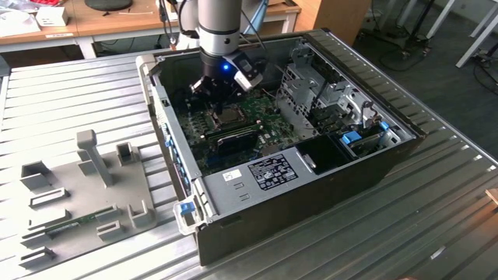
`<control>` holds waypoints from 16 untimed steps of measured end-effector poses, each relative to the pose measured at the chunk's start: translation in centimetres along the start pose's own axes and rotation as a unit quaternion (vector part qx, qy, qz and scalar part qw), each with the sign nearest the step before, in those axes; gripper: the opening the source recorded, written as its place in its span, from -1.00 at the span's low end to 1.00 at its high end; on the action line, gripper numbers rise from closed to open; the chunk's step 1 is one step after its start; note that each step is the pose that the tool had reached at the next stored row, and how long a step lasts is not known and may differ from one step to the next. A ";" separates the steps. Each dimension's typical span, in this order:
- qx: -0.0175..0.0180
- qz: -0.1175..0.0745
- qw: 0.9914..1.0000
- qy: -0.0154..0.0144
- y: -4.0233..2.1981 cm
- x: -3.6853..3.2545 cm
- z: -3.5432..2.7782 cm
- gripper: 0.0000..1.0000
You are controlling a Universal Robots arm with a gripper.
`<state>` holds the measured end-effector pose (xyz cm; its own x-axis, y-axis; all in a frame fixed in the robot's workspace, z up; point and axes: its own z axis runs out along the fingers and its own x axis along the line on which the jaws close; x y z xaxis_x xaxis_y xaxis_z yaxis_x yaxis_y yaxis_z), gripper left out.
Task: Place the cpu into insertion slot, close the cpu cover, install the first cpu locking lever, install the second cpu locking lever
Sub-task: 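Close the cpu cover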
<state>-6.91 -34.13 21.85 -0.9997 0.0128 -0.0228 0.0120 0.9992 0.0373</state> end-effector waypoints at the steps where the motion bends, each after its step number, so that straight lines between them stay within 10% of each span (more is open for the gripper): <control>1: 0.000 0.000 1.000 0.000 0.00 0.00 0.01 -0.80; 16: 0.000 0.000 1.000 0.000 -0.04 0.12 1.17 -0.80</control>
<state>-7.01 -34.13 20.68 -0.9996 0.0129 -0.0231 0.0121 0.9992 0.0373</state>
